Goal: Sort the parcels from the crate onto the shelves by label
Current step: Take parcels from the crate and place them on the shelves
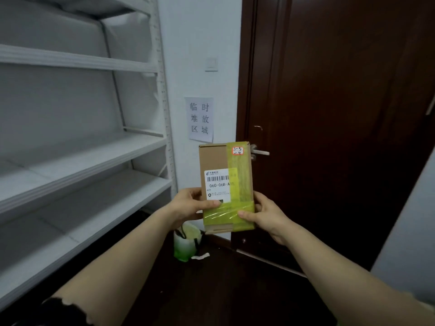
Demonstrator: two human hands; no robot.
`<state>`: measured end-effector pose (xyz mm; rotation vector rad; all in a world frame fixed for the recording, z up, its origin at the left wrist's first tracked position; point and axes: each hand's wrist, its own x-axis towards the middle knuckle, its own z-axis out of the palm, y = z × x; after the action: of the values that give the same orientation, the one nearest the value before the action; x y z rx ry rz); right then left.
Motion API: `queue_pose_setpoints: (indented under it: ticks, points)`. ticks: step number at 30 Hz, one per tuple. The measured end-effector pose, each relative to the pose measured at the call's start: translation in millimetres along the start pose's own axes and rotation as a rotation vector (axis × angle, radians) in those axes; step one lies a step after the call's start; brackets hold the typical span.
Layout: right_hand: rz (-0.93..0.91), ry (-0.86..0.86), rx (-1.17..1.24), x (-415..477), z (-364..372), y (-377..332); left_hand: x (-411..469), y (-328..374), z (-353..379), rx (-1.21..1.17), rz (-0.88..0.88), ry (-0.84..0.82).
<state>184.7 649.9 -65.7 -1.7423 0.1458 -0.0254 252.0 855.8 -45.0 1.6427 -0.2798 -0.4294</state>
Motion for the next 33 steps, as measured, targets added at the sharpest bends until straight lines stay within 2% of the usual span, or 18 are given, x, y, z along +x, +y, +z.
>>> queue_pose_setpoints:
  ticks: [10, 20, 33]
  points:
    - [0.001, -0.263, -0.078, 20.4, 62.7, -11.3, -49.5, -27.2, -51.8, -0.064, -0.040, 0.265]
    - [-0.007, -0.475, -0.144, 17.0, 98.2, -0.5, -99.4, -54.9, -60.2, -0.087, -0.118, 0.461]
    - [0.000, -0.618, -0.209, 13.4, 127.1, 17.6, -142.2, -68.1, -54.5, -0.094, -0.176, 0.591]
